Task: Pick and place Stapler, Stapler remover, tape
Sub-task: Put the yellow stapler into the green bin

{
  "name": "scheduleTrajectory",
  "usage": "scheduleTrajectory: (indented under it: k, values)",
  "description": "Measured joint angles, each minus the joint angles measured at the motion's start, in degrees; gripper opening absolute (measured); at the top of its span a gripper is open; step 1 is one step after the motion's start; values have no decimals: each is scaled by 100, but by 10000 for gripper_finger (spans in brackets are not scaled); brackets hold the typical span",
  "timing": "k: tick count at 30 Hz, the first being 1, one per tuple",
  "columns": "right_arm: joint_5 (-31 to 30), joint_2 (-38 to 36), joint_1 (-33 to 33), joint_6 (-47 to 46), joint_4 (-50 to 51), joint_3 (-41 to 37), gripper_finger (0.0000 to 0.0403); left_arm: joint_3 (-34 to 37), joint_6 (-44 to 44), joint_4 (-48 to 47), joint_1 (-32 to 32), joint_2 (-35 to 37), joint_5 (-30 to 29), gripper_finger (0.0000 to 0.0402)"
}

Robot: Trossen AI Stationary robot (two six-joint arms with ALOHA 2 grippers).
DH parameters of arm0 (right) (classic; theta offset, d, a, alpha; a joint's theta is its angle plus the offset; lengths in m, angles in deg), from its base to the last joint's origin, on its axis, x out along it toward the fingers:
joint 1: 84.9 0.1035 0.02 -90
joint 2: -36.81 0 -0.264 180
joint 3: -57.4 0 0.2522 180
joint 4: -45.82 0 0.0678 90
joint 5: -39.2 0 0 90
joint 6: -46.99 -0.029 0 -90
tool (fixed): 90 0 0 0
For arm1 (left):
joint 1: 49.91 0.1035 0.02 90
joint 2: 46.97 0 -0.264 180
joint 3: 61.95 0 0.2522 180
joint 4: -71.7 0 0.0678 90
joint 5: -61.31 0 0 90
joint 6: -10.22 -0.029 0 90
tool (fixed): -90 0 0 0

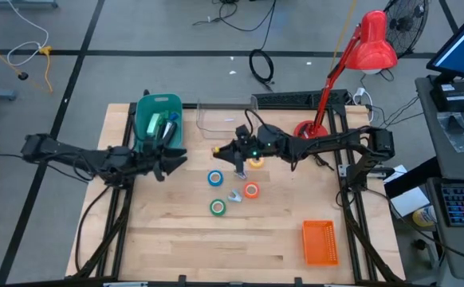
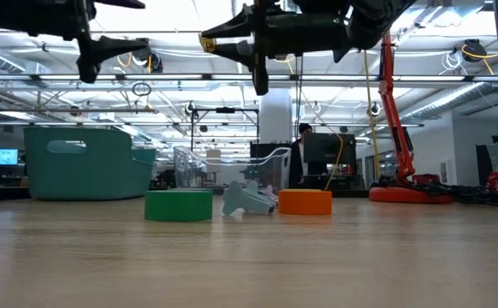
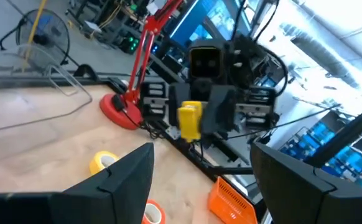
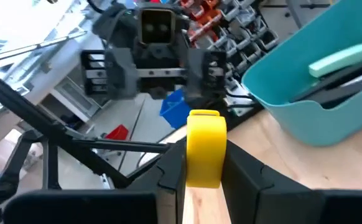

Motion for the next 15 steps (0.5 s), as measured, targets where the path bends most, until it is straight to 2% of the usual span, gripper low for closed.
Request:
scheduleTrajectory:
  k: [7, 15]
  values:
    - [12, 0, 5, 128, -39, 2, 65, 0, 282, 1105, 305, -753, 206, 271]
    - [160, 0, 25, 127, -134, 2, 65, -5, 929, 1589, 502, -1448, 507, 271]
